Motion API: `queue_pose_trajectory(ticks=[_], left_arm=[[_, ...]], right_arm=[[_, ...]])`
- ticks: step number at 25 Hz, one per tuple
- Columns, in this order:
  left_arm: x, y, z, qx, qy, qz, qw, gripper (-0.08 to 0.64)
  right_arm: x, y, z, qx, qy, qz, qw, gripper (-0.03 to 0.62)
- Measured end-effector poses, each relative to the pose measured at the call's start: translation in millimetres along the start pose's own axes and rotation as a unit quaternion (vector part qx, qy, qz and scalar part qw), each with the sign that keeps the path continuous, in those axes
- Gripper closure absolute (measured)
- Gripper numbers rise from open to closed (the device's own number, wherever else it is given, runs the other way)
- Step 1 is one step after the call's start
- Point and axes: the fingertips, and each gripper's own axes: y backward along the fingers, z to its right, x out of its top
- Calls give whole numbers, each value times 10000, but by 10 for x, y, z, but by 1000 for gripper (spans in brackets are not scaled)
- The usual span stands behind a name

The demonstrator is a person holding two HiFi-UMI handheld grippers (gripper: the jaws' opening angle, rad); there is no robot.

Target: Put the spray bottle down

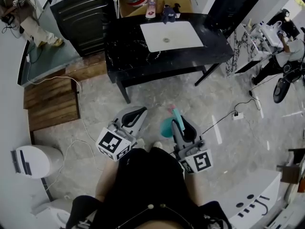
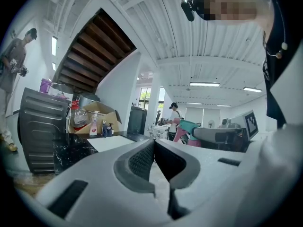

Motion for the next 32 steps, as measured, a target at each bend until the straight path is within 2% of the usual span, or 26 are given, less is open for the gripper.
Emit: queue_pose_trajectory(ticks=[8,14,18,23,32], left_arm=[[-134,-77,-144,-159,109,-123,9997,554],[-118,-357,-399,3,137,-77,9999,554],[-52,-666,-639,183,159,-51,9997,554],[76,-1201,-925,224,114,-25,9997,554],[169,-2019,-1356,400,353,-74,9985,554]], right_arm=[[-74,-49,99,-69,-112,69,9999,494],[-76,-268,442,-143,-63,128,9998,494],[-64,-527,809,-26,42,104,9999,494],[21,-920,1332,138,87,279,9995,494],[61,-1495,2026,814,24,230,9964,494]])
